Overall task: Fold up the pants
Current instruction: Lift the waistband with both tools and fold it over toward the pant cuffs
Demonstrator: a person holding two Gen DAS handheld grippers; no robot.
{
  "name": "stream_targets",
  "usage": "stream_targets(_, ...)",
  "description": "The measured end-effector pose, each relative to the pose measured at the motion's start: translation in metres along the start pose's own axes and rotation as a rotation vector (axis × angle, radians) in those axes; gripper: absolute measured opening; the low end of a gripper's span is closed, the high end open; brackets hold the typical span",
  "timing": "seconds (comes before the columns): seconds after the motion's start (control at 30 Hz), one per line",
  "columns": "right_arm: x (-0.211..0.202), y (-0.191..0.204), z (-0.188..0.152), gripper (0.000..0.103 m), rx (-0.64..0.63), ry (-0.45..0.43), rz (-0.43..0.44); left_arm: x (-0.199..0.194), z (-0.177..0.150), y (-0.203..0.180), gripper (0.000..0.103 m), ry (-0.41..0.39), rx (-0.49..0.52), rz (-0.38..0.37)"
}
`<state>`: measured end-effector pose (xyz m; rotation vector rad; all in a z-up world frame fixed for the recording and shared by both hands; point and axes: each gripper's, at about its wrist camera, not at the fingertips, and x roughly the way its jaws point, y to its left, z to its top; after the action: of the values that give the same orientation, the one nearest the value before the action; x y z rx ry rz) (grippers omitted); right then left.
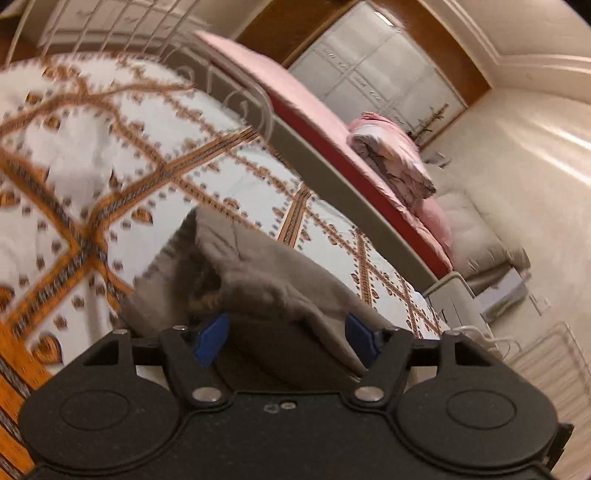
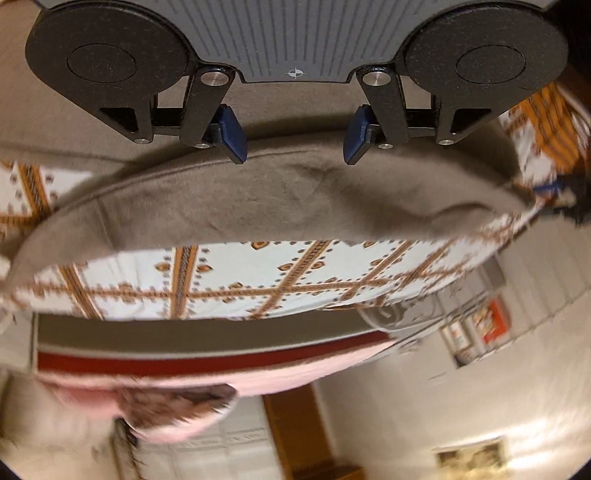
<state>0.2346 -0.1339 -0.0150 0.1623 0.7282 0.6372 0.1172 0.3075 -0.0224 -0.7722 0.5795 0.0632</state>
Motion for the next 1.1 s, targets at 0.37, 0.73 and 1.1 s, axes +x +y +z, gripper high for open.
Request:
stream_targets(0.37, 0.047, -0.078, -0.009, 0.059, 0.596, 0.108, 0.118, 0.034, -0.002, 0.028, 0.059, -0.018, -0.266, -0.006)
stream_targets(0.73, 0.055, -0.103, -0.013, 0.059, 0.708, 0.099, 0.167, 0.031, -0.006, 0.025, 0.067, -0.056, -0.386, -0.026)
stream_targets(1.1, 0.058, -0.087, -0.008, 0.005, 0.636, 0.108, 0.119, 0.040, 0.008, 0.016, 0.018, -0.070, -0.268, -0.001)
